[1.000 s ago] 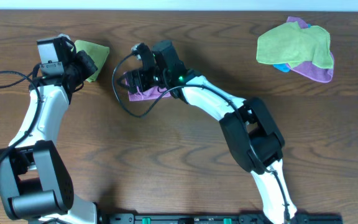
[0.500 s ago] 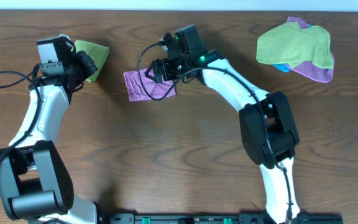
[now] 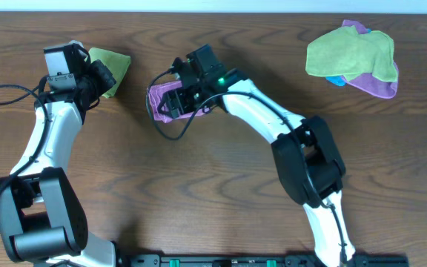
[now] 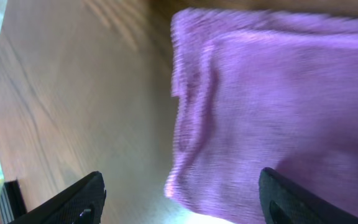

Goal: Fold the cloth

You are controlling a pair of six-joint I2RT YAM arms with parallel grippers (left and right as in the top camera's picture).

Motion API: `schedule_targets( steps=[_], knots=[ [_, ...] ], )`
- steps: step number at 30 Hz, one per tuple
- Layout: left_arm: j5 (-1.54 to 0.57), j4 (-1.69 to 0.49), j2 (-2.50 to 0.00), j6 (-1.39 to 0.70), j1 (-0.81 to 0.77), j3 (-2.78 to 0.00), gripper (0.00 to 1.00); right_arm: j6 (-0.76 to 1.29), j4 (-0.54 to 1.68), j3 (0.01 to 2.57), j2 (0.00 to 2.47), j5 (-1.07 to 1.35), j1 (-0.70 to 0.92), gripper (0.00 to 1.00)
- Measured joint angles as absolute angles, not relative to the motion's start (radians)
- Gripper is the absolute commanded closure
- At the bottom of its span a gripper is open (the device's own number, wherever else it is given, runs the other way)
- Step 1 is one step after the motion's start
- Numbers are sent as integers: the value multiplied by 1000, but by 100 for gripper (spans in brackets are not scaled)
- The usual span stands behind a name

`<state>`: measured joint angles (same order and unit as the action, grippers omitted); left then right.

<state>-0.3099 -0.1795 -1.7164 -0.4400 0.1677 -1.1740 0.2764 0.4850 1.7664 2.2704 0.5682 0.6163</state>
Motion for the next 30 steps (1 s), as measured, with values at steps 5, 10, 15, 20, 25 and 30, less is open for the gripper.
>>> schedule_targets(
  steps=[5,10,15,20,25,30],
  knots=[
    [-310,-179,-1716,-440,168,-1174,94,276,472,1766,2282,568,657,21],
    [-310,-179,-1716,-440,168,-1174,91,276,463,1766,2301,568,689,21],
    [-310,-179,-1716,-439,168,-1174,86,276,453,1766,2331,569,702,20],
    [-310,-178,-1710,-439,171,-1174,81,261,396,1766,2366,583,701,21],
    [-310,-177,-1685,-438,195,-1174,67,251,358,1766,2366,592,702,21],
    [-310,-177,-1673,-436,208,-1174,55,250,362,1766,2365,591,699,17]
  ],
)
